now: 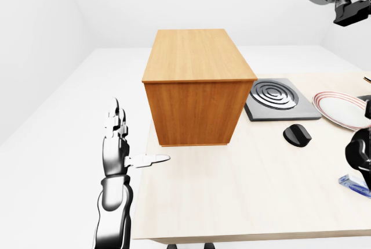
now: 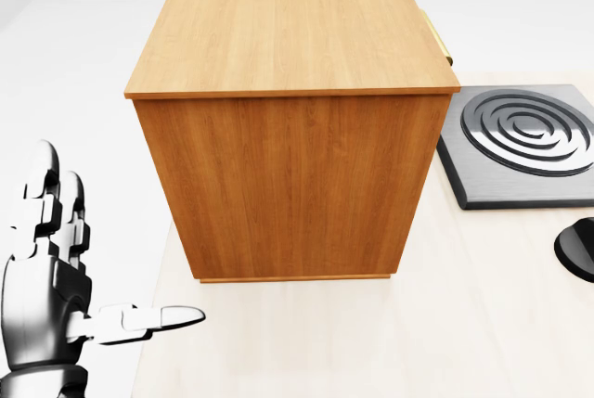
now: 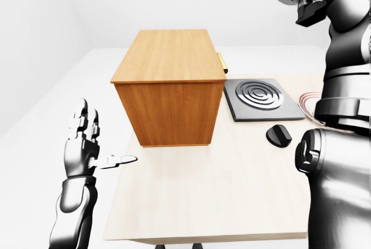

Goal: Put the bowl on the top of the cabinet.

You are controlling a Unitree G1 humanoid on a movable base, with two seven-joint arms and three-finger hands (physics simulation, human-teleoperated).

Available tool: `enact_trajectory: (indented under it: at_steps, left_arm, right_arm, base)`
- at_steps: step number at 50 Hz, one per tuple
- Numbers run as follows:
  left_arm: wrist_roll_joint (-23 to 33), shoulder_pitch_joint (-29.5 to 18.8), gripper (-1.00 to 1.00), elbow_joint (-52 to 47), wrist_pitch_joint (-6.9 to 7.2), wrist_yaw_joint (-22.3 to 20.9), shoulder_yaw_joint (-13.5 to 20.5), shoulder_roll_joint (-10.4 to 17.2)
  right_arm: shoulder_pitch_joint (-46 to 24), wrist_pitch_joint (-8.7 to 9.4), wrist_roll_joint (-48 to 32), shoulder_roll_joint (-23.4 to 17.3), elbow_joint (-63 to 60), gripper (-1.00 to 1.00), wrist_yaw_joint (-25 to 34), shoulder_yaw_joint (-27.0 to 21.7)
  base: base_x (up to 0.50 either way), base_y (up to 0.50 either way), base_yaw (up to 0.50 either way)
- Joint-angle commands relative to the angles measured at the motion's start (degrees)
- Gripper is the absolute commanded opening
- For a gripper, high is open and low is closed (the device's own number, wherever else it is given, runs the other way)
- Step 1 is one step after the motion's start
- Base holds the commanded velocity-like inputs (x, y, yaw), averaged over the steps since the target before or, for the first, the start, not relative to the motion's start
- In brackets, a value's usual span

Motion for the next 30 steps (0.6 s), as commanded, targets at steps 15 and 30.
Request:
enact_trajectory:
  at_steps: [15, 30]
  left_arm:
    - [-0.50, -0.75, 1.00, 2.59, 0.00, -0.14, -0.03, 0.28]
    - [-0.69, 0.32, 1.00, -0.67, 0.00, -0.97, -0.45, 0.14]
  right_arm:
    - [-28.05, 0.00, -22.30, 14.75, 35.25, -1.00, -10.84, 7.83]
    - [-28.49, 0.00, -22.64, 25.95, 35.19, -1.00, -10.03, 7.16]
  base:
    - [0.00, 0.00, 0.00]
    - [0.00, 0.00, 0.00]
